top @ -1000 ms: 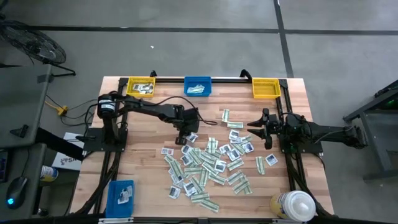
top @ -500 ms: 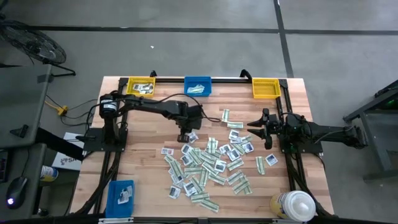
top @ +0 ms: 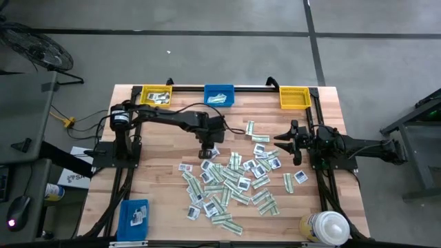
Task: Pick & Place First Aid Supplies
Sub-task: Put the gray towelette pack into the left yellow bin
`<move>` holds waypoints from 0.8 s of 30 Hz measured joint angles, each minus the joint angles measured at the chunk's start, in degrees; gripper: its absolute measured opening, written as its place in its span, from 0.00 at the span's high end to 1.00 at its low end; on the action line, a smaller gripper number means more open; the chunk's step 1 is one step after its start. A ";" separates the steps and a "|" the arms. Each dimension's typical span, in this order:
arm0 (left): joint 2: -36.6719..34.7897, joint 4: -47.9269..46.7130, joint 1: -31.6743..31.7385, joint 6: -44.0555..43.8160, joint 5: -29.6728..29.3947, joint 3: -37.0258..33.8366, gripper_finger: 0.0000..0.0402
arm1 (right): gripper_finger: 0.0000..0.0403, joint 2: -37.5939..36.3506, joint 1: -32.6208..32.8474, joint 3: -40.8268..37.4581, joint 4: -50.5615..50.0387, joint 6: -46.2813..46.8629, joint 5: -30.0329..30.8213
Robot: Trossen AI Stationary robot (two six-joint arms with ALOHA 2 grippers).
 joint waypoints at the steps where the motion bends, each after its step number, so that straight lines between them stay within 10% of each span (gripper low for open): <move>1: 0.21 0.01 0.13 -0.90 0.37 0.01 0.78 | 0.68 0.00 -0.02 0.01 0.00 0.00 -0.01; 9: 1.21 0.54 -0.03 -5.81 -2.11 -0.01 0.53 | 0.68 0.00 0.00 0.02 0.05 0.00 0.00; 24: 0.66 14.08 -0.62 -8.00 -4.34 -10.06 0.62 | 0.68 0.00 0.00 0.02 0.01 0.00 0.00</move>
